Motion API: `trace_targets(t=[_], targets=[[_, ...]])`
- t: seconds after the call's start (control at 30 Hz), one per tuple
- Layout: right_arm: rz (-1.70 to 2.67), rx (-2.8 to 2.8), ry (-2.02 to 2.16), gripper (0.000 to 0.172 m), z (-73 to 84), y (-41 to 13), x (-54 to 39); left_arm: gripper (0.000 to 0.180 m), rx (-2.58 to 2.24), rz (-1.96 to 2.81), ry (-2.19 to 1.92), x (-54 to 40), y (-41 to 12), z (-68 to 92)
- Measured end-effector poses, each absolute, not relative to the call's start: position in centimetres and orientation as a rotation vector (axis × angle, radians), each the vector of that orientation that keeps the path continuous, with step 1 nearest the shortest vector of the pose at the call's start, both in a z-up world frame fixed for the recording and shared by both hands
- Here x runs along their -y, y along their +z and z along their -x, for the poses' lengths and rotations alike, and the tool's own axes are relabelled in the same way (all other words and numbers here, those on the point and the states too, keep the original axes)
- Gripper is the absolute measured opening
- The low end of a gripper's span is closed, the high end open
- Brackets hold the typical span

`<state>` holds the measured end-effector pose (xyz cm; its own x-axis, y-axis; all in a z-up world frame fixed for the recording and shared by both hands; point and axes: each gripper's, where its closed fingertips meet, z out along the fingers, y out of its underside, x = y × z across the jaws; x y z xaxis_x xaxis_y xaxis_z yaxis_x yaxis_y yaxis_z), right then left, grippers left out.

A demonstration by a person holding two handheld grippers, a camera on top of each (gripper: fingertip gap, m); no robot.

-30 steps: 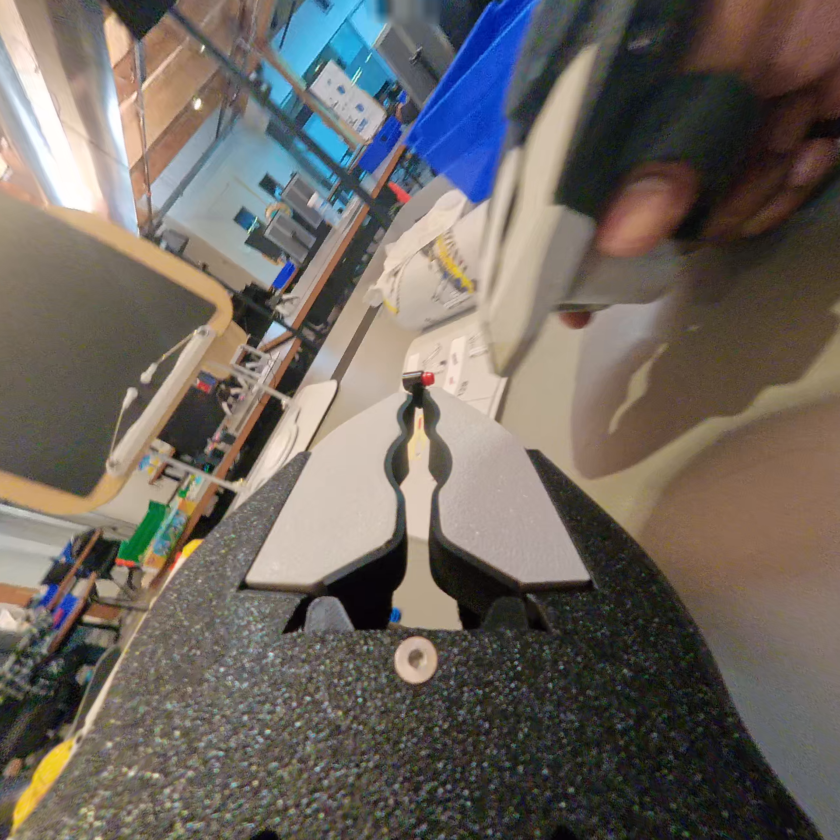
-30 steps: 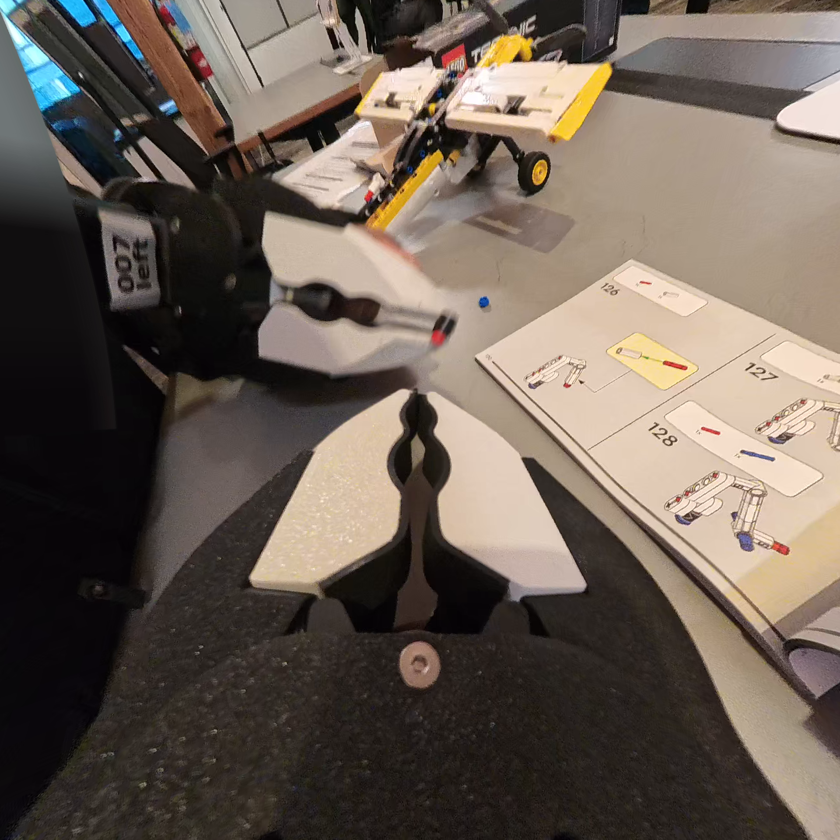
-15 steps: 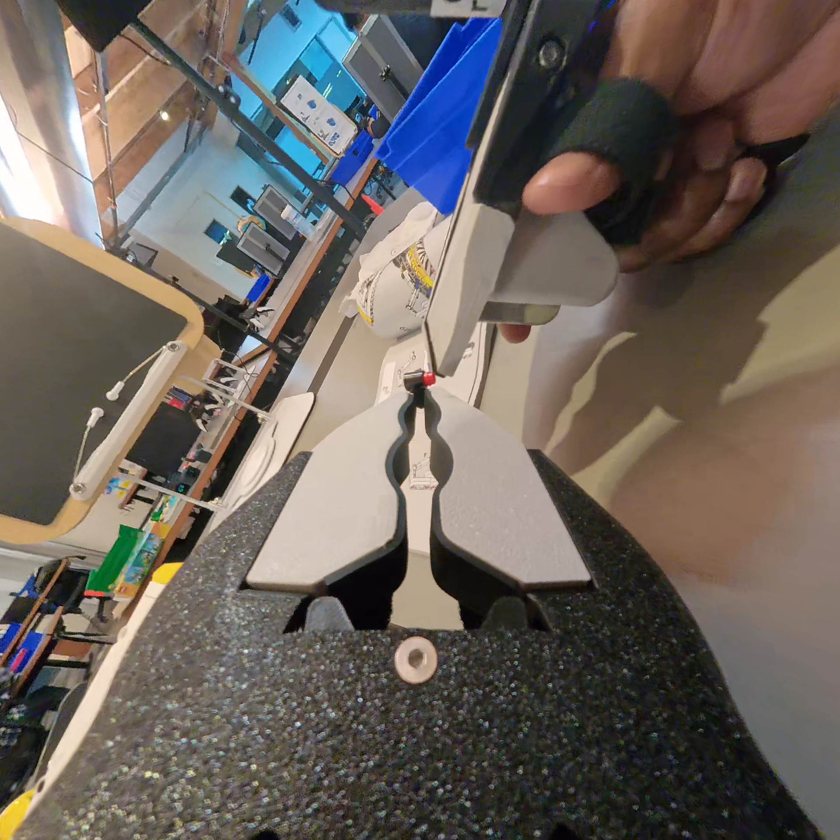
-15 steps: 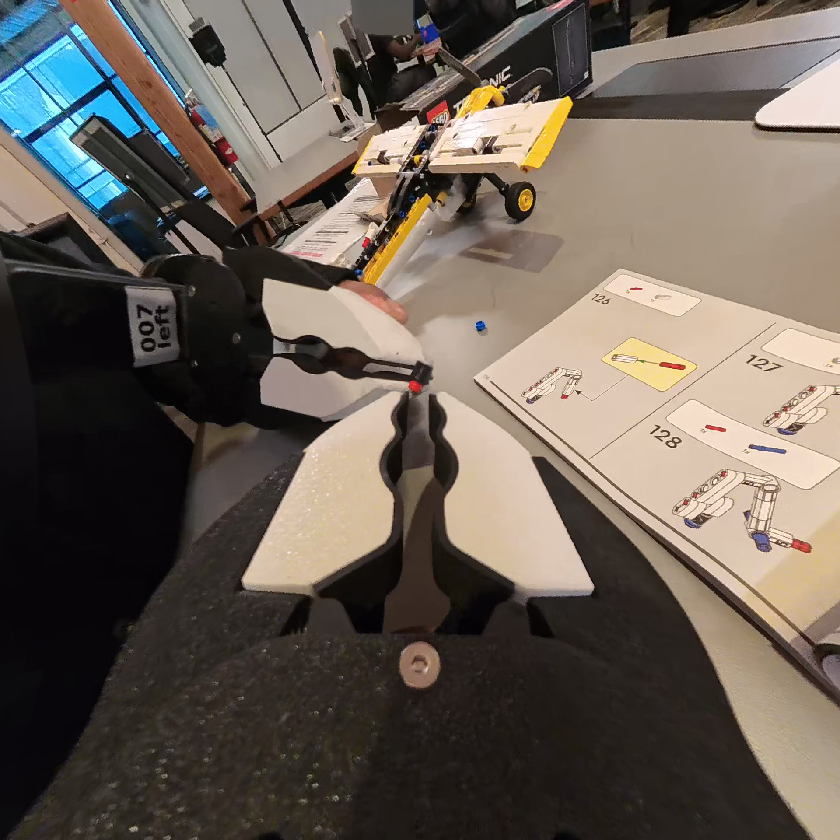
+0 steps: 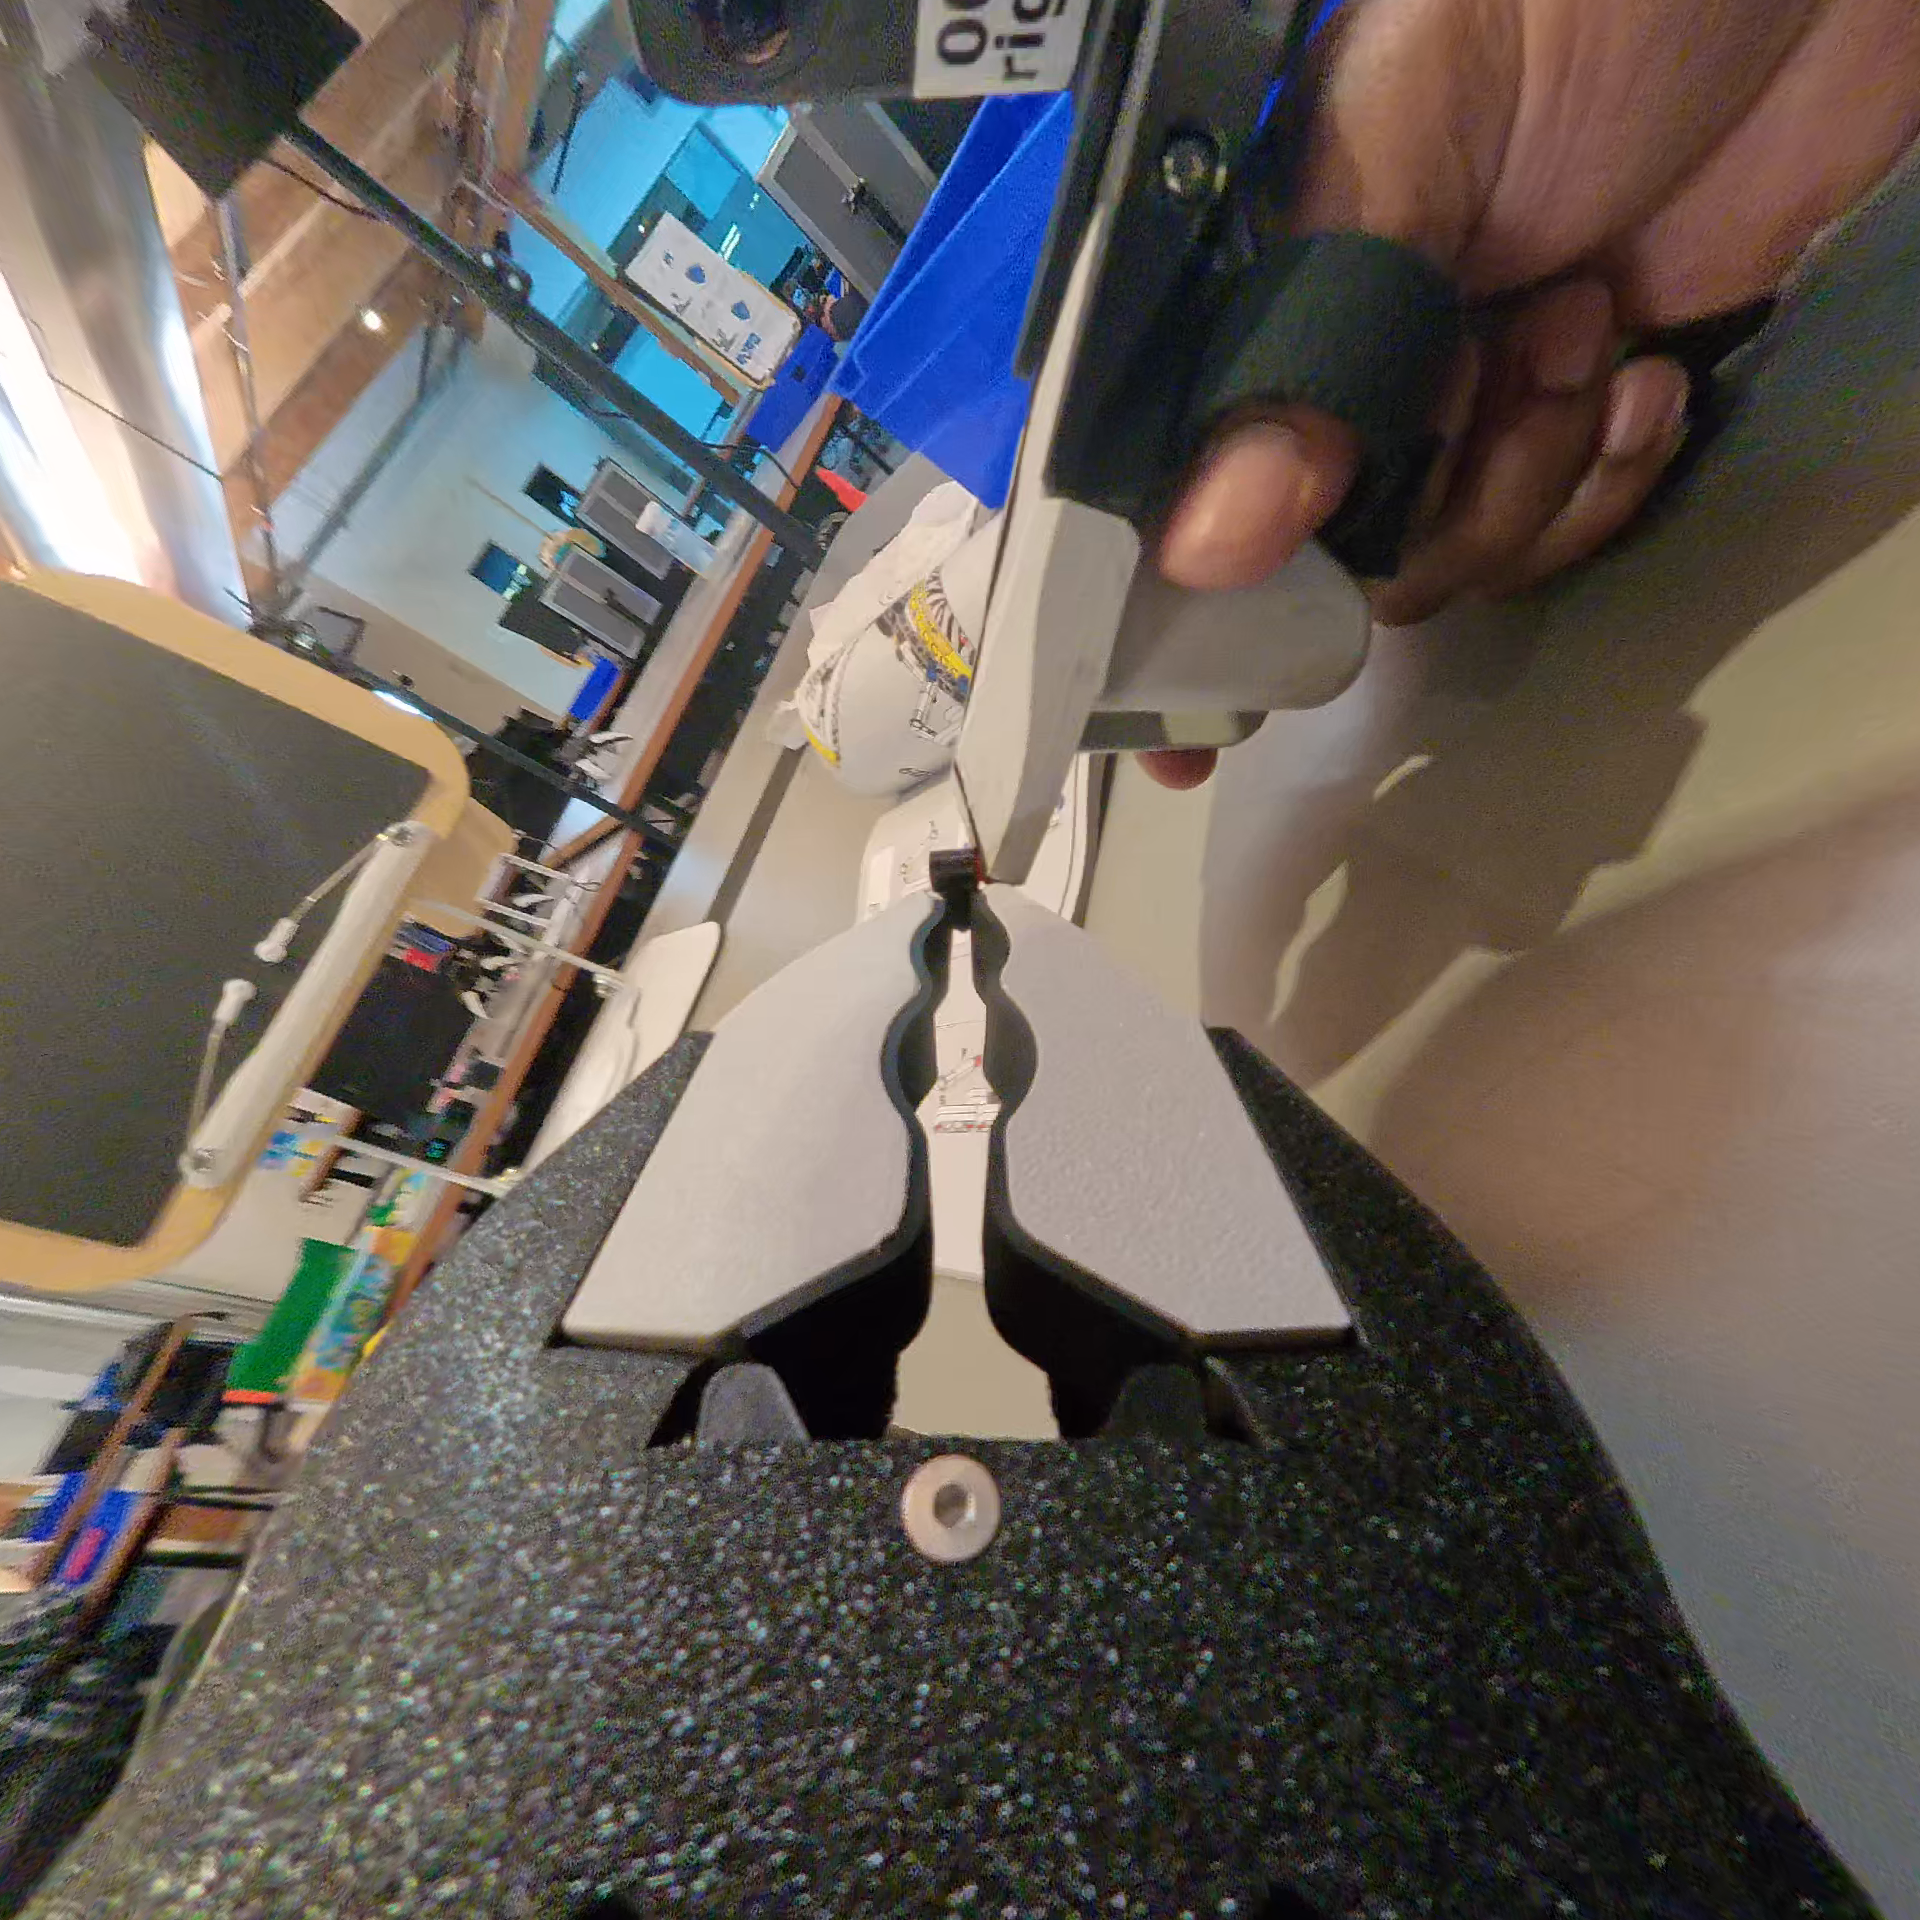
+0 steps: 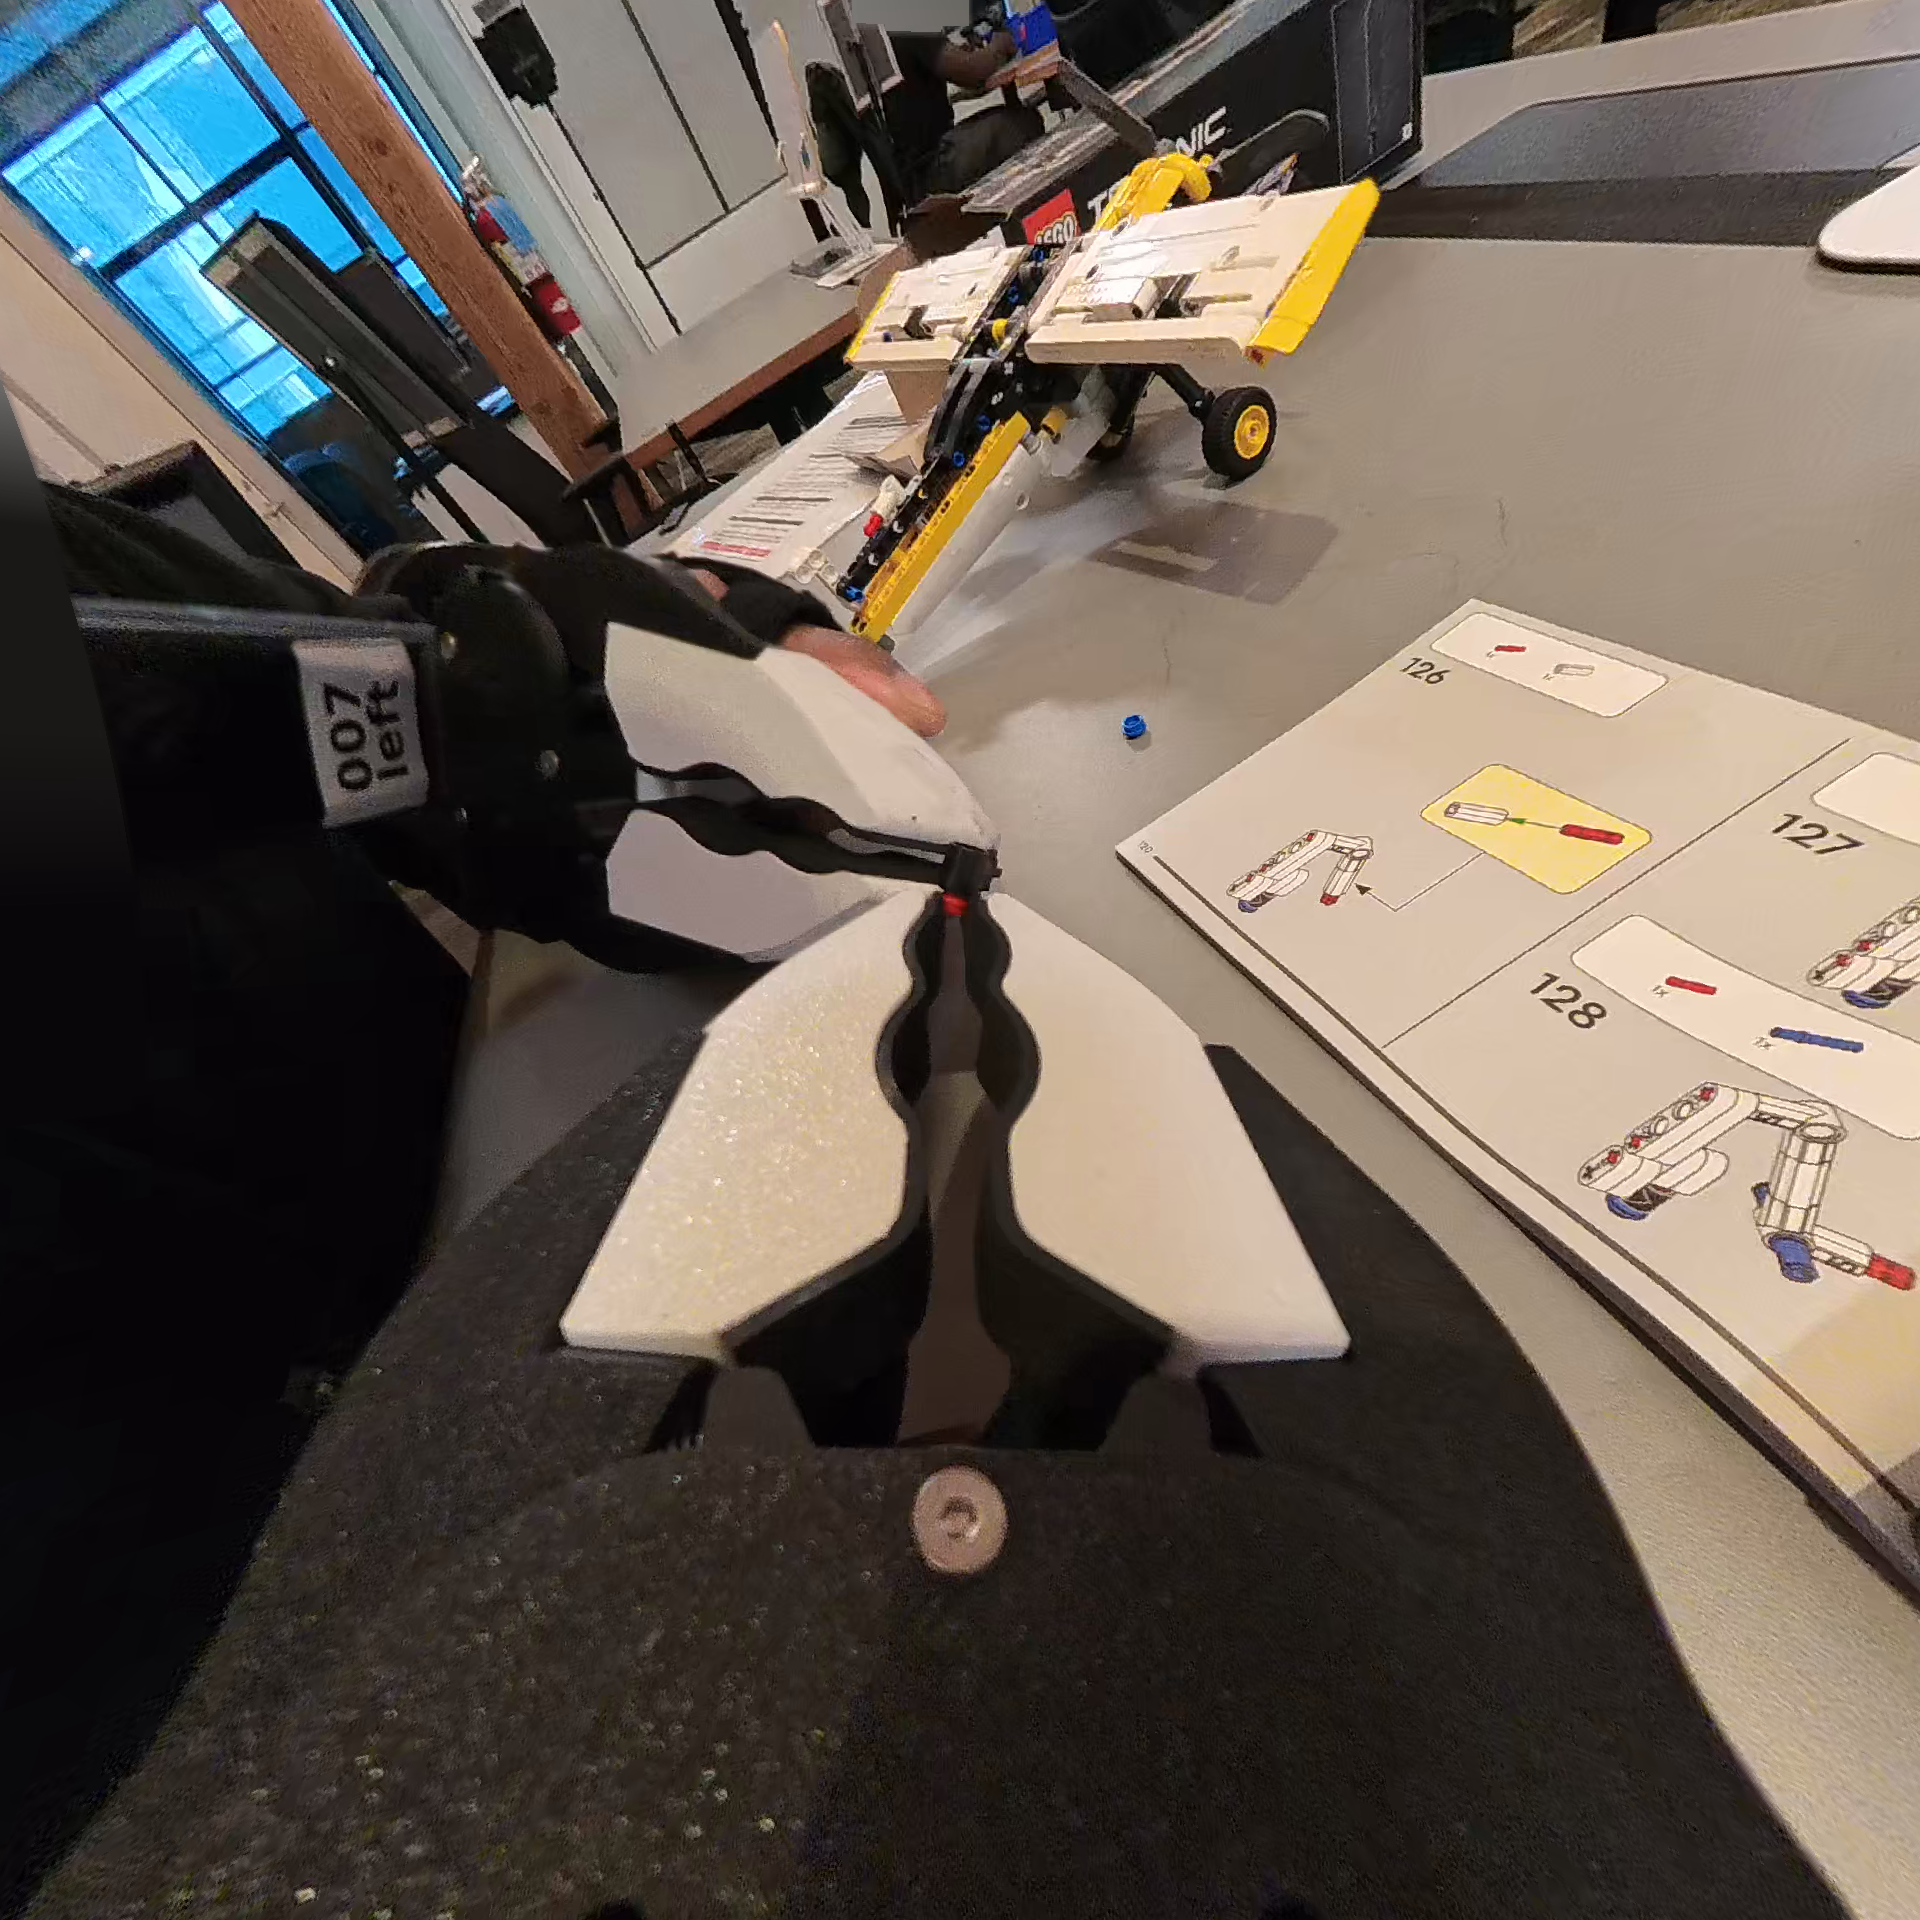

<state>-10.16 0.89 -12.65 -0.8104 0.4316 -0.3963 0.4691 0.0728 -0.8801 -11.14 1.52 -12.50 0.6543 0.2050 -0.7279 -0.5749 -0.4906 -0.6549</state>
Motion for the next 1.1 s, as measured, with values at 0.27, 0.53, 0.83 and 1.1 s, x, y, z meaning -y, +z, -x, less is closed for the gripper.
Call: trace_targets(t=[0.27,0.53,0.83,1.1], targets=[[-0.969,-2.395,-1.821,0.003,10.2,-13.5,-1.1,0.004,-0.198,1.897,0.832,-1.5,-13.2,11.5],[-1.032,-2.369,-1.834,0.0,10.7,-13.6,-1.4,0.004,-0.117,1.888,0.834,-0.7,-12.8,12.9],[-1.03,-2.219,-1.868,0.013,10.5,-12.9,-0.8,0.004,-0.26,1.878,0.921,-1.5,-13.0,11.4],[-1.032,-2.198,-1.843,0.005,10.3,-13.1,-0.8,0.004,-0.296,1.874,0.961,-1.5,-13.0,11.3]])
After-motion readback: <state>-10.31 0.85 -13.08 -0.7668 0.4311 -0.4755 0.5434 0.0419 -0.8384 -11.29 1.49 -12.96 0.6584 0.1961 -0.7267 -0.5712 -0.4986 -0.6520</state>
